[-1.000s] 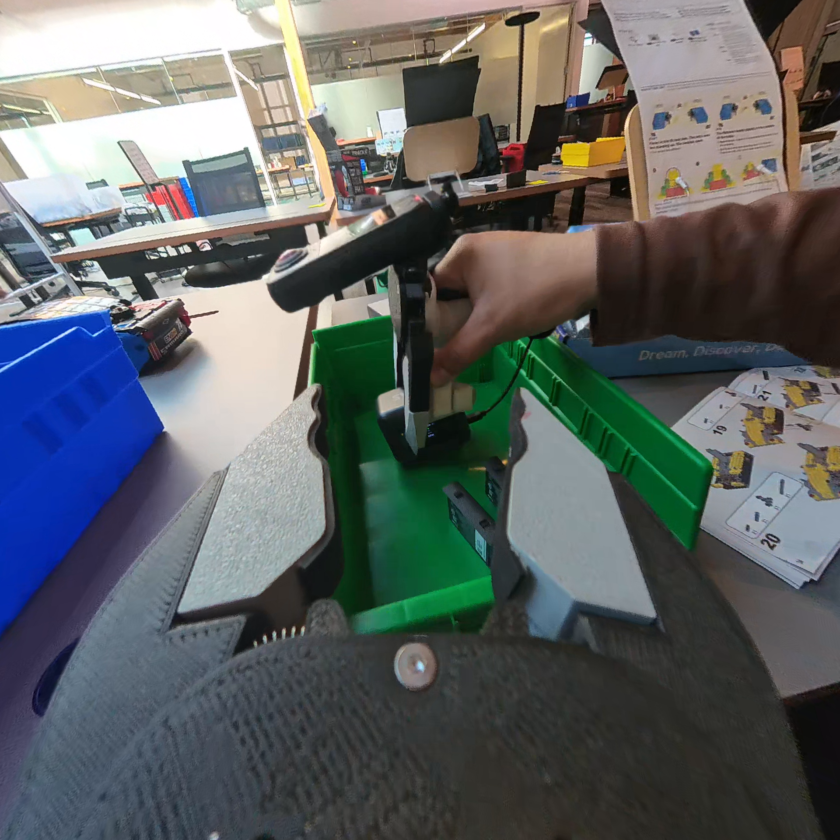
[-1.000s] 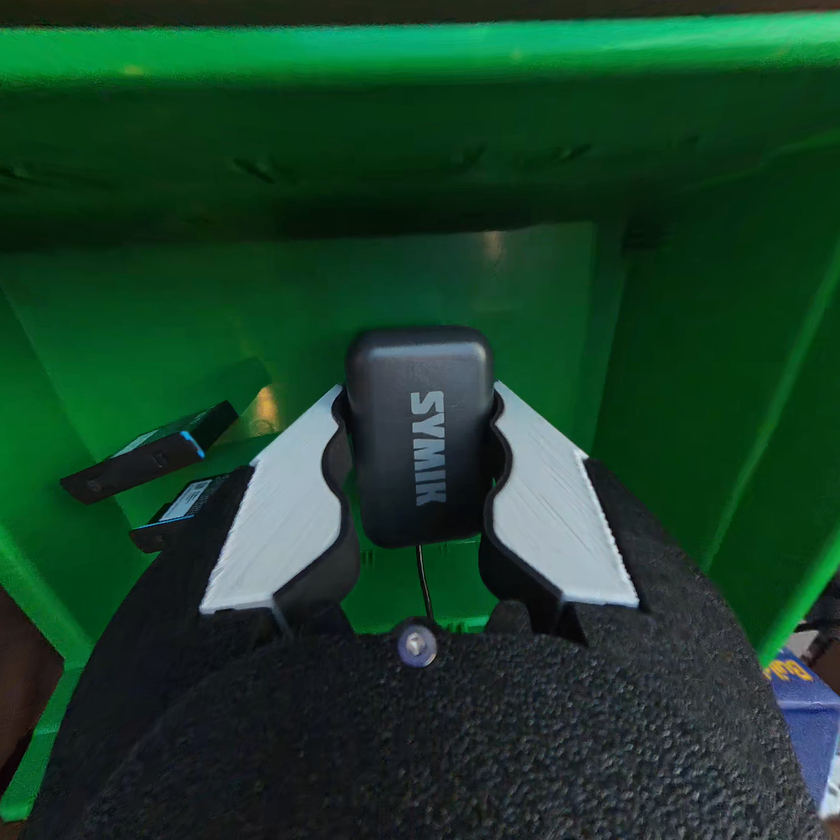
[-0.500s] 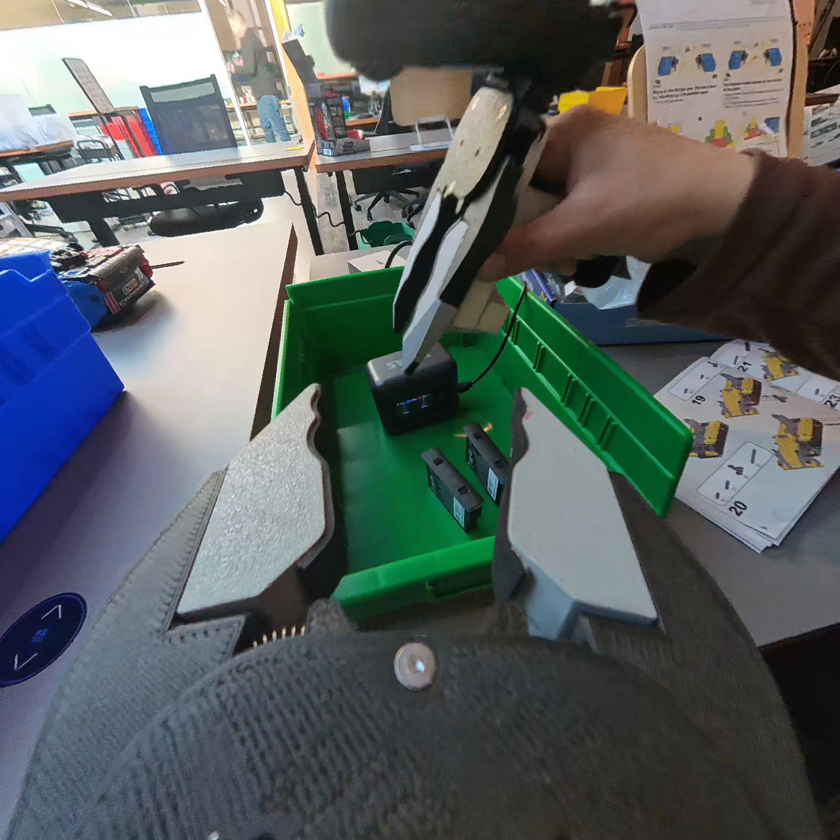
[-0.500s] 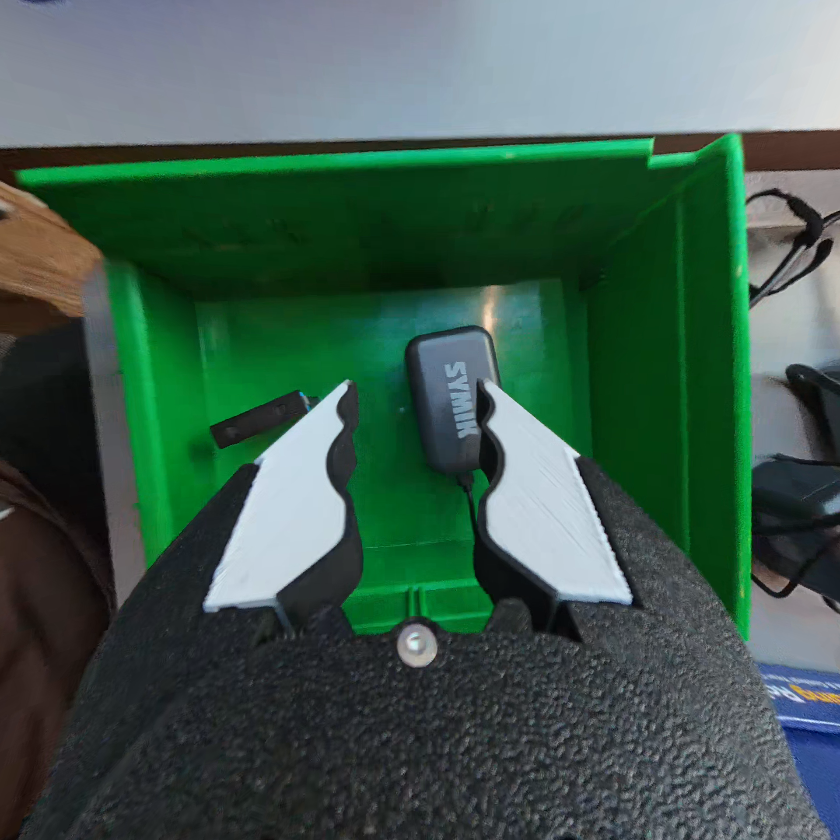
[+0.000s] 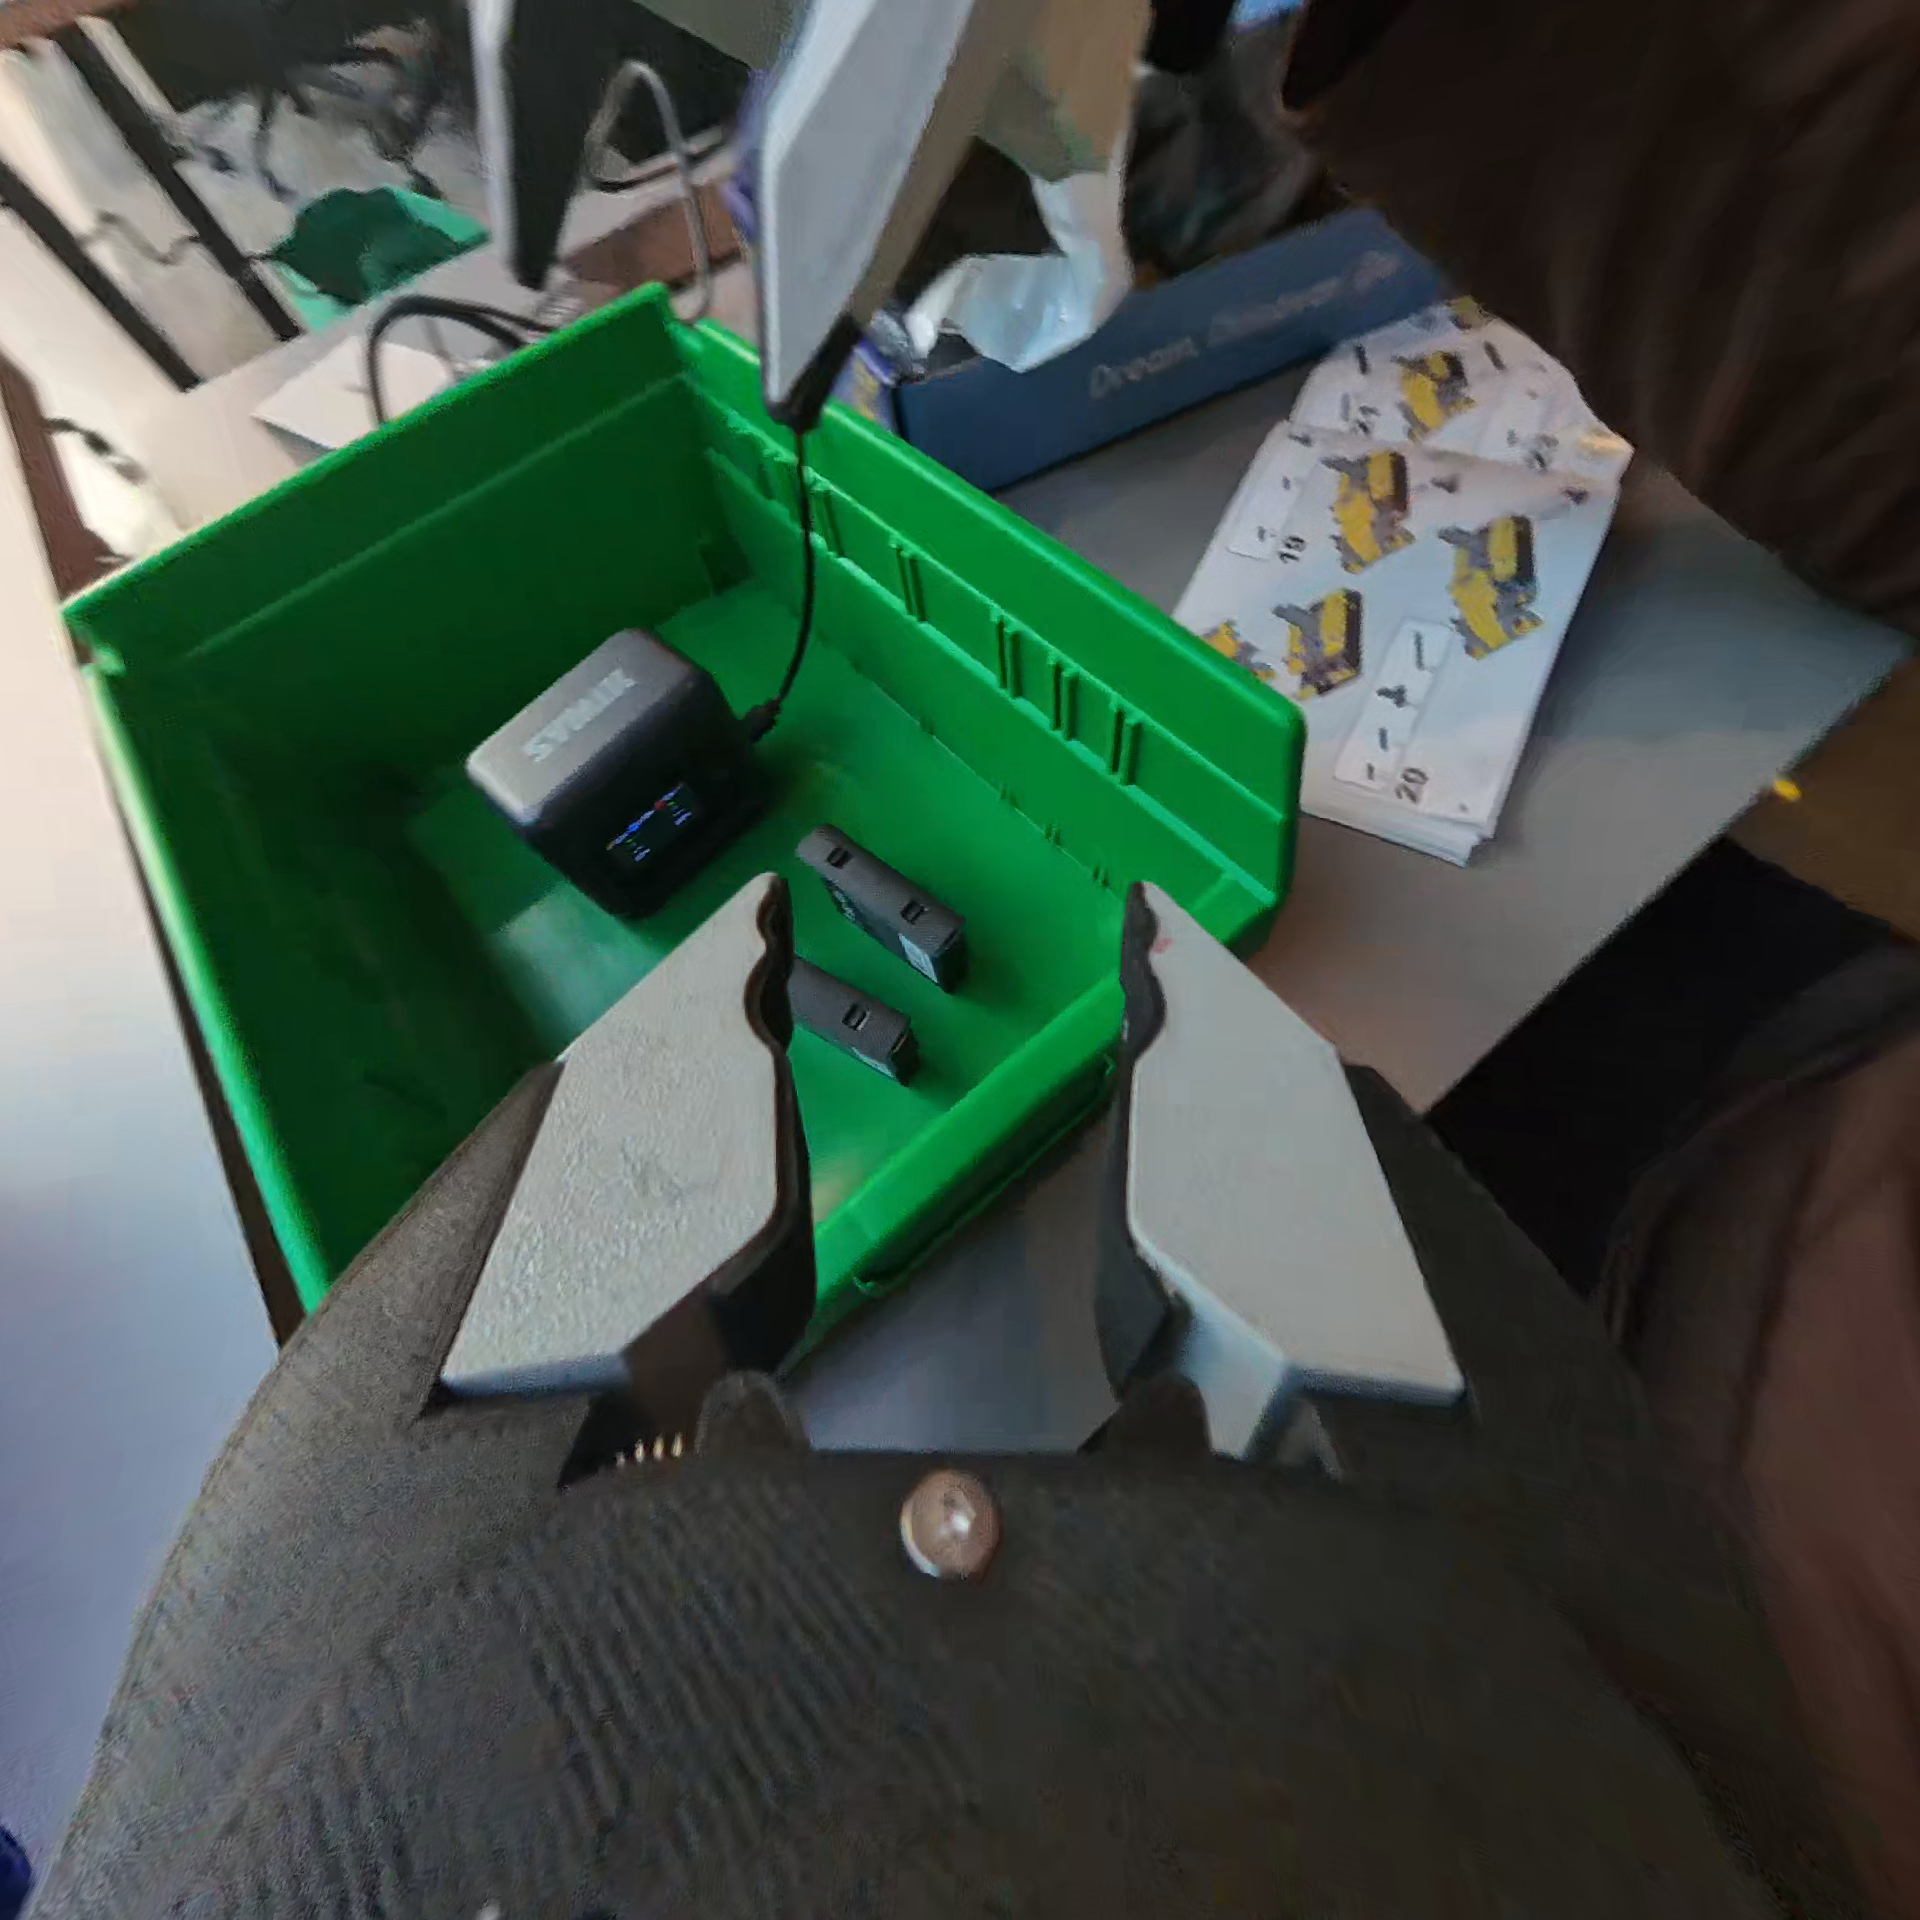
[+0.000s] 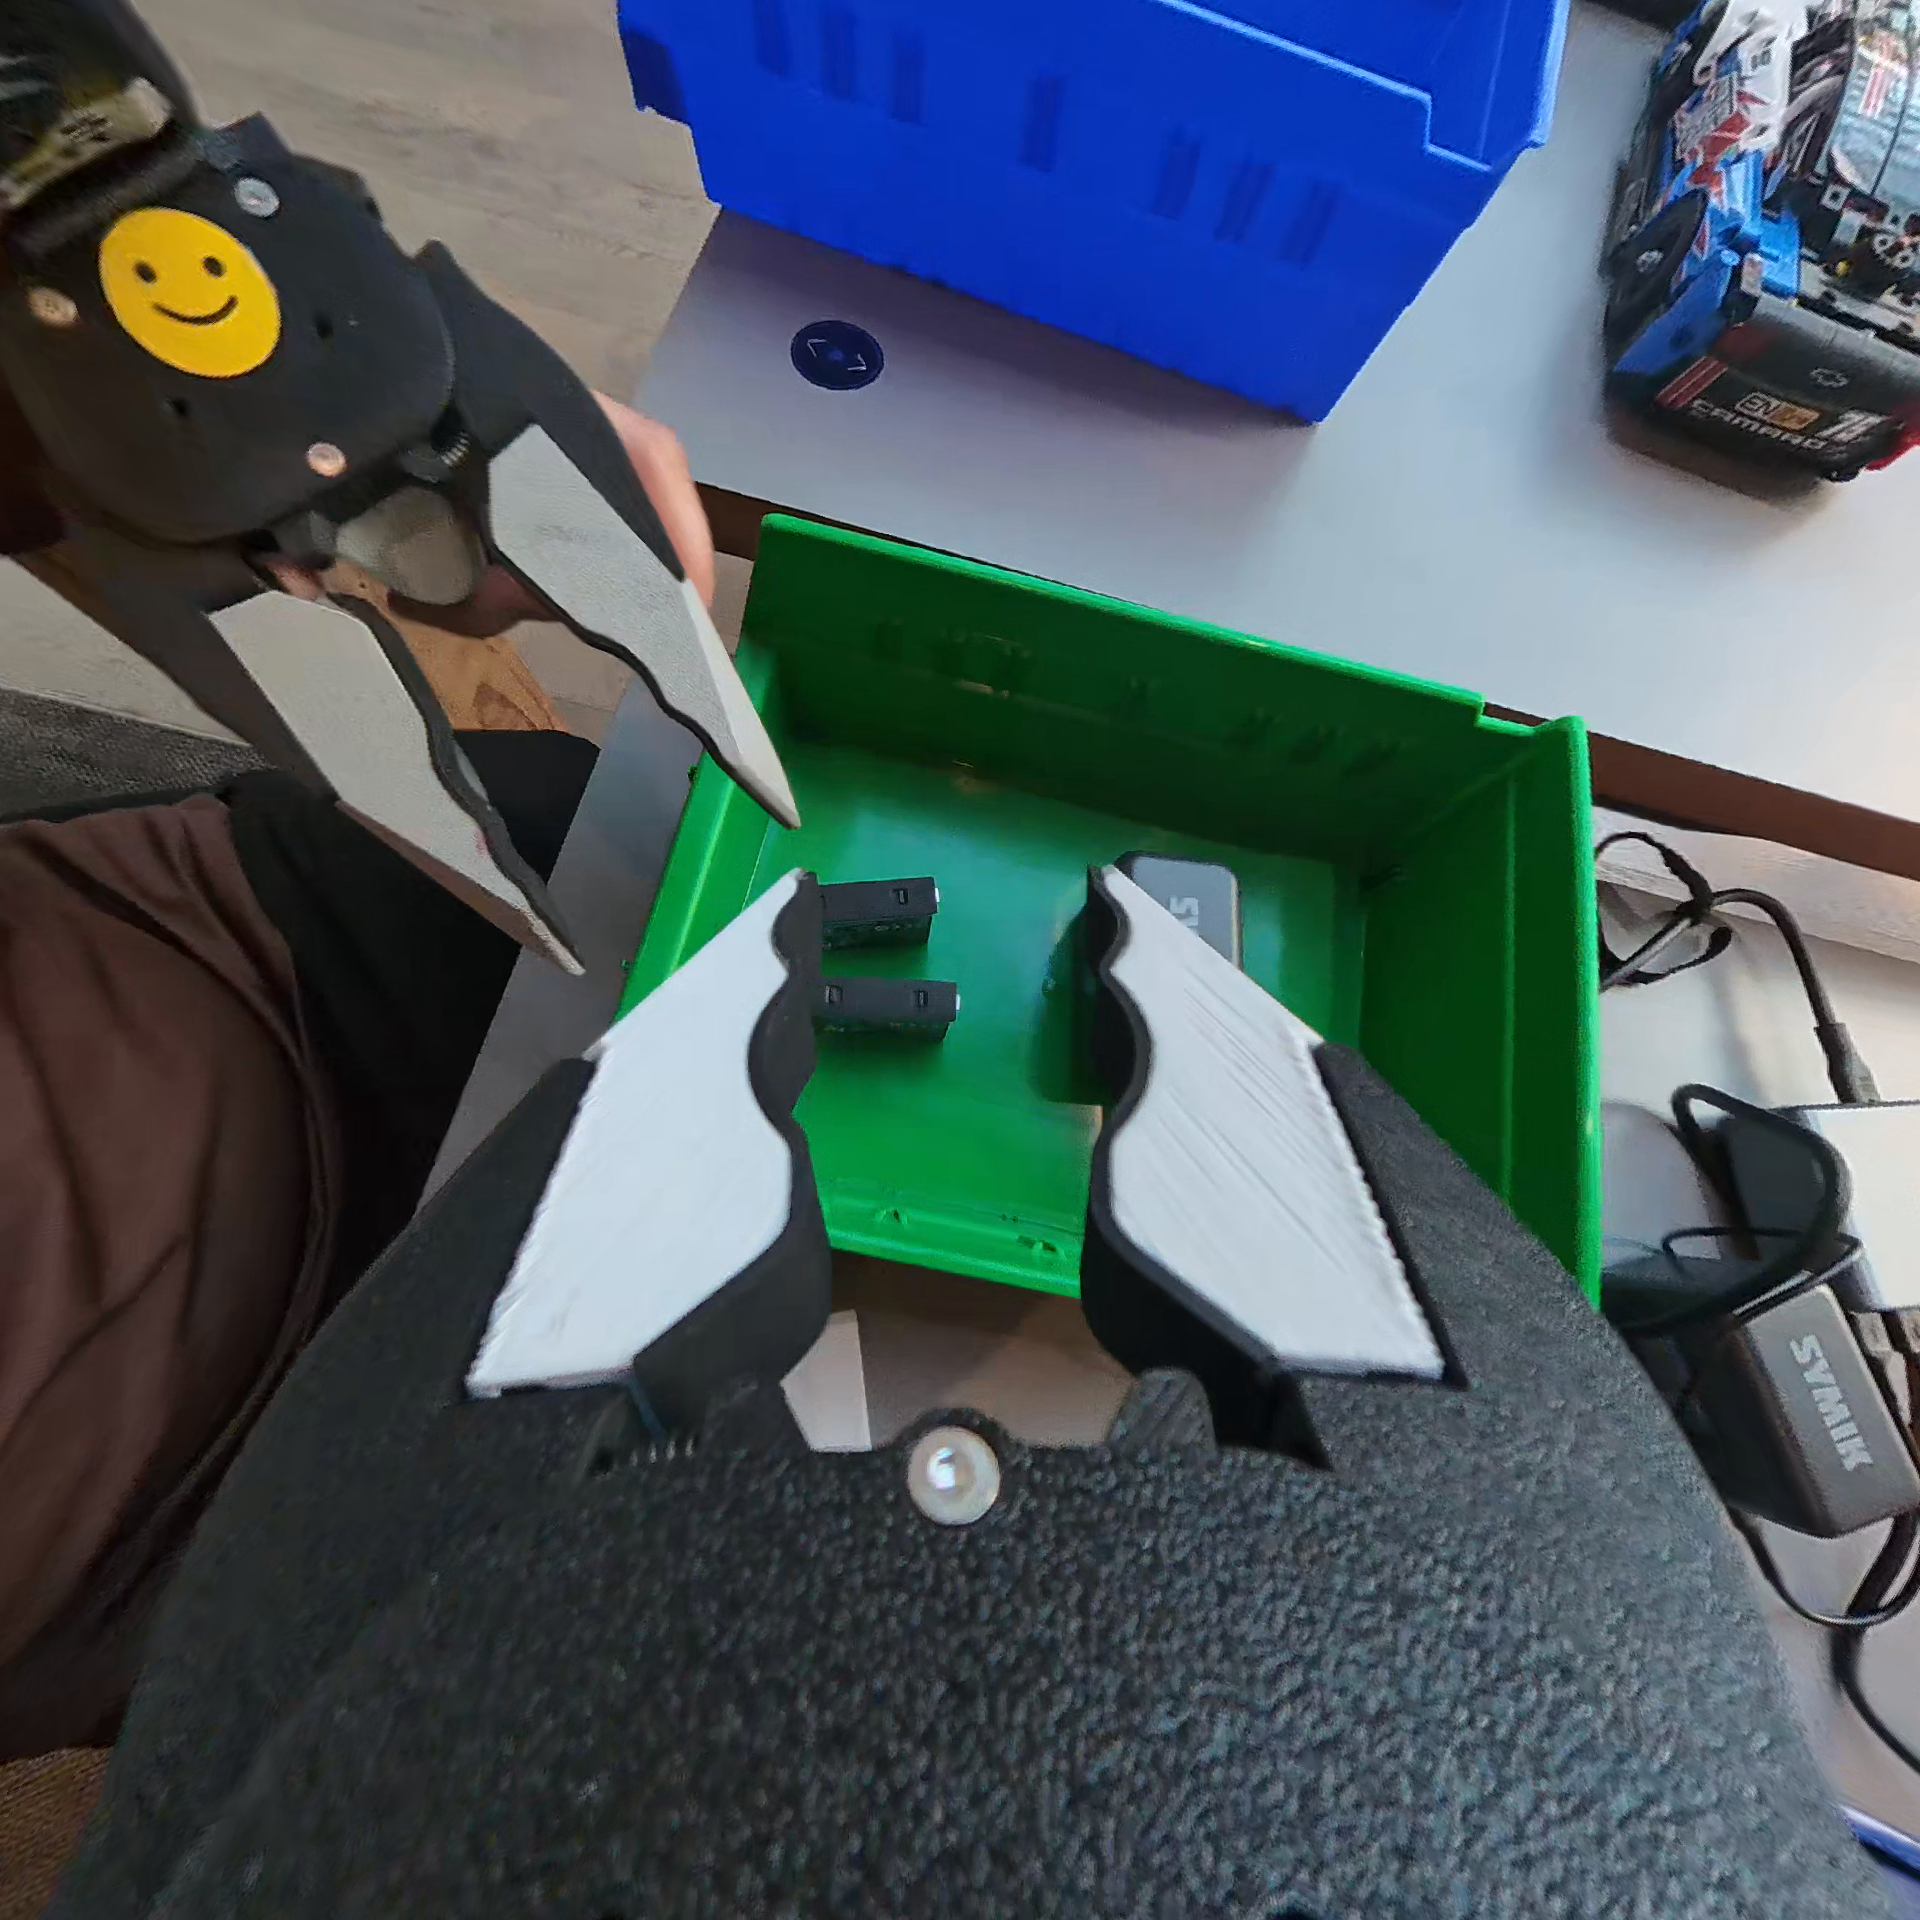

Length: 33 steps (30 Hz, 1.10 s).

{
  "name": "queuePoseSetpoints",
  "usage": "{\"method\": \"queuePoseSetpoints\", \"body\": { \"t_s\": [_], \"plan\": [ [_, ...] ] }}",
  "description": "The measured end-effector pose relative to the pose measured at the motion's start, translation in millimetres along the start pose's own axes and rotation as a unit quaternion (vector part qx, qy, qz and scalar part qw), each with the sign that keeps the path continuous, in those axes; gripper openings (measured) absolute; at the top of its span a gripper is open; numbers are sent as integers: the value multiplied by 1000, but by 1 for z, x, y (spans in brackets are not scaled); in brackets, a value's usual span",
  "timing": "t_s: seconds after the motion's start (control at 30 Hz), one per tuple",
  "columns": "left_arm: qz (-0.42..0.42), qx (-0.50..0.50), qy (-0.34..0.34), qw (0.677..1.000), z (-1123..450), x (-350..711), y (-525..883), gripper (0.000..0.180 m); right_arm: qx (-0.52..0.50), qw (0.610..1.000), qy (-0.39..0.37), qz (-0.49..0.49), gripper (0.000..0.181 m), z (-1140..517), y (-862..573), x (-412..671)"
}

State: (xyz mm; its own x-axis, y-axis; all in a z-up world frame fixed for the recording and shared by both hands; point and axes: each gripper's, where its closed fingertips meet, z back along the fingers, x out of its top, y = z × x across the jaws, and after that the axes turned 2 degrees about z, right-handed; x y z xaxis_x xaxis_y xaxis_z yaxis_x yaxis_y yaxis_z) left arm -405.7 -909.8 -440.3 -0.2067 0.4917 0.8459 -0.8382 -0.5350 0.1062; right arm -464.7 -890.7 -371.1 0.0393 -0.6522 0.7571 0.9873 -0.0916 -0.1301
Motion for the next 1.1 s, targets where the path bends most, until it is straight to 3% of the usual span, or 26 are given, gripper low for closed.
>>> {"method": "queuePoseSetpoints", "body": {
  "t_s": [0.23,0.43,0.83,1.1],
  "plan": [
    [-152,-85,164,971,-34,-5,14,74,-12,999,-25,19,51,32,-1,-1],
    [-244,-130,285,918,-63,-31,18,87,-37,999,-27,11,51,47,-14,-7],
    [-270,-177,339,884,-80,-62,22,70,-34,999,-19,6,51,39,-17,-12],
    [-249,-130,297,913,-80,-53,29,64,-47,999,-9,-15,52,41,-33,-25]
  ]
}}
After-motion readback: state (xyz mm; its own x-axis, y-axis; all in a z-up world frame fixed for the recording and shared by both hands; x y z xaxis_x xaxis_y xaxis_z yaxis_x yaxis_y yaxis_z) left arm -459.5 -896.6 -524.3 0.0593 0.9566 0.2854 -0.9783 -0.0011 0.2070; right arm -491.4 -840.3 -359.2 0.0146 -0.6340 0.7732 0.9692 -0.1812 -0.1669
